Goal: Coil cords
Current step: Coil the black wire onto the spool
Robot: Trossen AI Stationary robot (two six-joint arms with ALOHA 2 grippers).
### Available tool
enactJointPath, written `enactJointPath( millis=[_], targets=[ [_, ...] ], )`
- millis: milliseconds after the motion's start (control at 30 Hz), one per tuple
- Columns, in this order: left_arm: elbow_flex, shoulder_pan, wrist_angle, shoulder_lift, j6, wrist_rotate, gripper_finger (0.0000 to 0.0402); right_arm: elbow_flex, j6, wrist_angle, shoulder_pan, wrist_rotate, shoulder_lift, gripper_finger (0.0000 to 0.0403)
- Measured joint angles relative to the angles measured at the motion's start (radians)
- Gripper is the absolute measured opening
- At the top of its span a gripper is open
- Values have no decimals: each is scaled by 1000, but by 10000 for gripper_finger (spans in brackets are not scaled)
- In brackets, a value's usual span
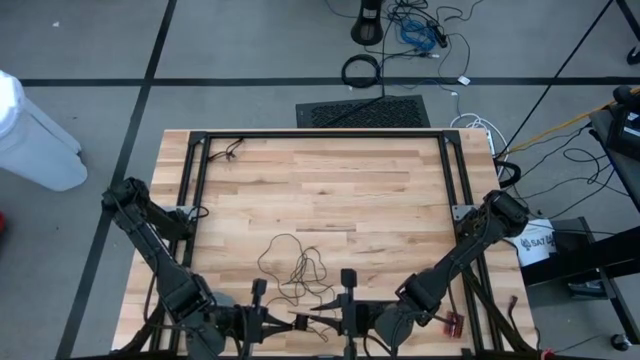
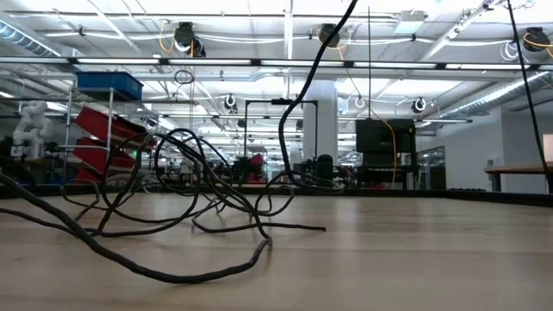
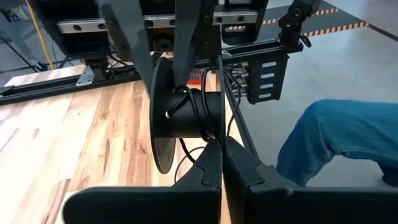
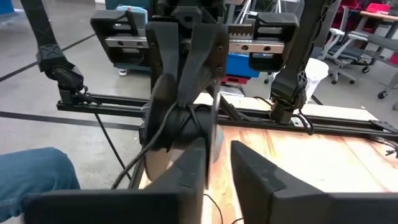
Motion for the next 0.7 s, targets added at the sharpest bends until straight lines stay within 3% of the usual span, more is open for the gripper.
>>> enactJointPath(
  millis=[133, 433, 700],
  targets=[
    [0, 0, 5, 0, 0, -4, 2, 0, -16, 1, -3, 0, 3, 7],
    [0, -1, 71, 1, 3, -29, 34, 0, -51, 28, -1, 10, 8, 1],
    [0, -13, 206, 1, 75, -67, 101, 0, -80, 29, 33, 78, -24, 0]
  ],
)
